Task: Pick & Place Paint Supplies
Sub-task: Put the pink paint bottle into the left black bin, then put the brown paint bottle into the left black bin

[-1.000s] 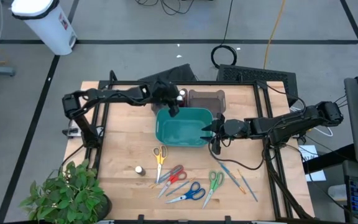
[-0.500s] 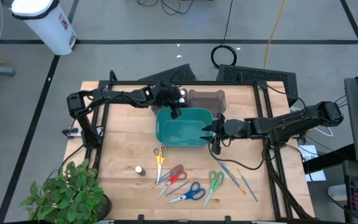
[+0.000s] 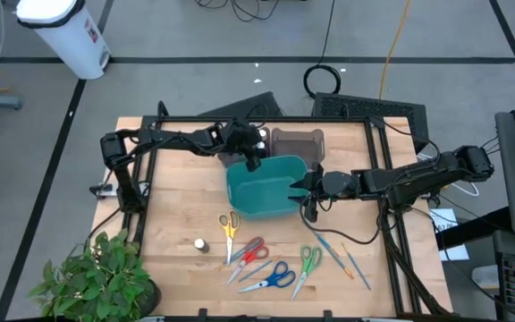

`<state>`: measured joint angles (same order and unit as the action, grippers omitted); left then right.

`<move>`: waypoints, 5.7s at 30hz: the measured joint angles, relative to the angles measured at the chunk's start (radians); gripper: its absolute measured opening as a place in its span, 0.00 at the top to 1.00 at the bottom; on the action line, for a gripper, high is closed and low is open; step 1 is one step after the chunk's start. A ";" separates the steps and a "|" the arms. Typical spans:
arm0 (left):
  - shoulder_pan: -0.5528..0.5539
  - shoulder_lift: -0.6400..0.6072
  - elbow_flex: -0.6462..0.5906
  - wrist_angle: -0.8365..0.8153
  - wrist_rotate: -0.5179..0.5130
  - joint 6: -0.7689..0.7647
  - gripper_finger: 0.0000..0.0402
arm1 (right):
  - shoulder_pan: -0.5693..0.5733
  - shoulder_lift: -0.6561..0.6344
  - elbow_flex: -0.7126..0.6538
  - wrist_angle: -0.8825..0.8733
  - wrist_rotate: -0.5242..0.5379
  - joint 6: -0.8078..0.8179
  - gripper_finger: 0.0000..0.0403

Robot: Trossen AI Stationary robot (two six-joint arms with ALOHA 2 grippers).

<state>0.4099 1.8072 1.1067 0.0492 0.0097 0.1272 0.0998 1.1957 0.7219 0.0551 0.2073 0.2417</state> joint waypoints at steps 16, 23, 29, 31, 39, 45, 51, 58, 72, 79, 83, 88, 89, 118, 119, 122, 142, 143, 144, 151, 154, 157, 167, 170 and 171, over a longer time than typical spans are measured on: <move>-0.005 0.000 0.000 -0.002 0.012 -0.001 0.65 | 0.000 0.000 0.000 0.000 0.000 0.000 0.55; -0.021 0.000 0.000 -0.006 0.035 0.007 0.64 | 0.000 0.000 0.000 0.000 0.000 0.000 0.55; -0.021 0.000 0.000 -0.009 0.033 0.007 0.64 | 0.000 0.000 0.000 0.000 0.000 0.000 0.55; -0.021 0.000 0.000 -0.014 0.033 0.007 0.64 | 0.000 0.000 0.000 0.000 0.000 0.000 0.55; -0.021 0.006 -0.001 -0.023 0.012 0.003 0.64 | 0.000 0.000 0.000 0.000 0.000 0.000 0.55; -0.021 0.006 -0.001 -0.017 0.011 0.000 0.64 | 0.000 0.000 0.000 0.000 0.000 0.004 0.55; -0.021 0.006 -0.001 -0.016 0.011 -0.001 0.64 | 0.000 0.000 0.000 0.000 0.000 0.004 0.55; -0.021 0.006 -0.001 -0.016 0.004 -0.013 0.64 | 0.000 0.000 0.000 0.000 0.000 0.004 0.55; -0.021 0.007 -0.001 -0.017 -0.019 -0.027 0.44 | 0.000 0.000 0.000 0.000 0.000 0.004 0.55; -0.021 -0.018 -0.001 -0.024 -0.020 0.002 0.41 | 0.000 0.000 0.000 0.001 0.000 0.004 0.55; -0.021 -0.076 -0.001 -0.024 -0.021 0.003 0.40 | 0.000 0.000 0.000 0.000 0.000 0.004 0.55; -0.021 -0.172 -0.001 -0.065 -0.020 -0.002 0.40 | 0.000 0.000 0.000 0.000 0.000 0.004 0.55; -0.024 -0.192 -0.001 -0.078 -0.019 -0.006 0.40 | 0.000 0.000 0.000 0.000 0.000 0.004 0.55; -0.280 -0.177 0.000 -0.546 -0.179 -0.115 0.40 | 0.000 0.000 0.000 0.007 -0.002 0.008 0.55; -0.276 -0.177 0.000 -0.545 -0.180 -0.119 0.40 | 0.000 0.000 0.000 0.008 -0.002 0.008 0.55; -0.266 -0.177 0.000 -0.542 -0.186 -0.131 0.40 | 0.000 0.000 0.000 0.008 -0.002 0.008 0.55; -0.256 -0.238 0.000 -0.526 -0.189 -0.103 0.40 | 0.000 0.000 0.000 0.000 -0.003 0.008 0.55; -0.256 -0.250 0.000 -0.529 -0.185 -0.103 0.40 | 0.000 0.000 0.000 -0.002 -0.002 0.008 0.55; -0.257 -0.265 0.000 -0.535 -0.178 -0.103 0.40 | 0.000 0.000 0.000 -0.003 -0.002 0.008 0.55; -0.275 -0.391 0.001 -0.579 -0.105 -0.106 0.40 | 0.000 0.000 0.000 -0.005 -0.002 0.008 0.55; -0.296 -0.454 0.001 -0.620 -0.102 -0.112 0.40 | 0.000 0.000 0.000 -0.006 -0.002 0.008 0.55; -0.319 -0.513 0.001 -0.666 -0.100 -0.144 0.40 | 0.000 0.000 0.000 -0.006 -0.001 0.008 0.55; -0.472 -0.702 -0.052 -0.765 -0.105 -0.225 0.40 | 0.000 0.000 0.000 -0.006 -0.001 0.008 0.55; -0.541 -0.788 -0.142 -0.744 -0.120 -0.288 0.40 | 0.000 0.000 0.000 -0.006 -0.001 0.008 0.55; -0.564 -0.822 -0.175 -0.726 -0.129 -0.315 0.40 | 0.000 0.000 0.000 -0.006 -0.001 0.008 0.55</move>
<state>-0.1538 0.9851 0.9317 -0.6772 -0.1188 -0.1881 0.1000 1.1961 0.7223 0.0490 0.2066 0.2493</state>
